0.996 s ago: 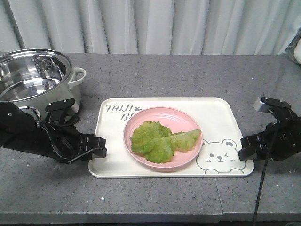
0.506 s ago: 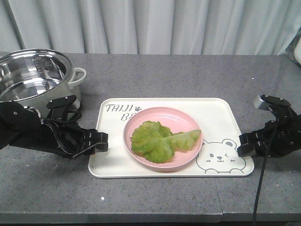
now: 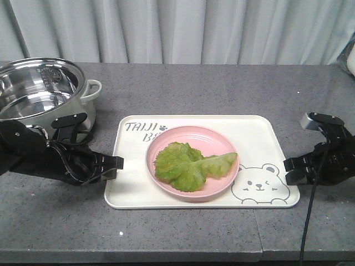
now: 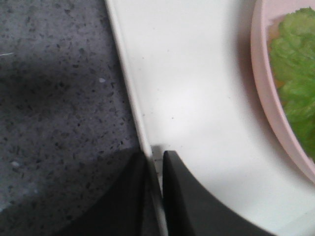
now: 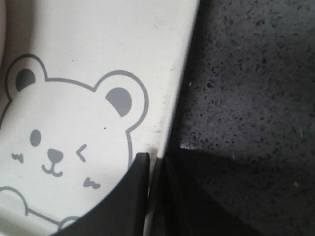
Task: Transfer vegetables to tray and serve
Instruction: 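Close both grippers on the tray edges and lift the tray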
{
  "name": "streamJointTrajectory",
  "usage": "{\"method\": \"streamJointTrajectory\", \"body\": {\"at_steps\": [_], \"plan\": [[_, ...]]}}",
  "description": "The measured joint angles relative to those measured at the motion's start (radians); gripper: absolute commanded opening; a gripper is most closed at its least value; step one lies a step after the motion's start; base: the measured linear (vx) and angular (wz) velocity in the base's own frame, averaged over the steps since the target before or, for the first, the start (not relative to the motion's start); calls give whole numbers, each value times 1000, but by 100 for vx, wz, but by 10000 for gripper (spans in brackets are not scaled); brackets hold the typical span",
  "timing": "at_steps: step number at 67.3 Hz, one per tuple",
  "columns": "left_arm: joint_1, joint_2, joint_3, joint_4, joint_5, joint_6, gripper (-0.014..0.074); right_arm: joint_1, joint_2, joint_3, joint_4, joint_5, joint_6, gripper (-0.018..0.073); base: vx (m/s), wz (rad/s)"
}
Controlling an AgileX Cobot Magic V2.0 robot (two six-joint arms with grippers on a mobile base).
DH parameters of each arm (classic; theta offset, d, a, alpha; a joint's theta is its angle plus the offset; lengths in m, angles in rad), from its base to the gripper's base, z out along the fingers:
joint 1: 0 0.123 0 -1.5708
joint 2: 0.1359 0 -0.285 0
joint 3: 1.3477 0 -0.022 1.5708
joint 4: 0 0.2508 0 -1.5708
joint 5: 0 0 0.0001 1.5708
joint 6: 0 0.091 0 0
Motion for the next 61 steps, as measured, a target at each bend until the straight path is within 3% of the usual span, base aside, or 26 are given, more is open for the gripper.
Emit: {"method": "streamJointTrajectory", "body": {"at_steps": [24, 61], "plan": [[0, -3, 1, -3, 11, -19, -7, 0, -23, 6, -7, 6, 7, -6, 0, 0], [2, -238, 23, 116, 110, -54, -7, -4, -262, 8, -22, 107, 35, -6, 0, 0]]}}
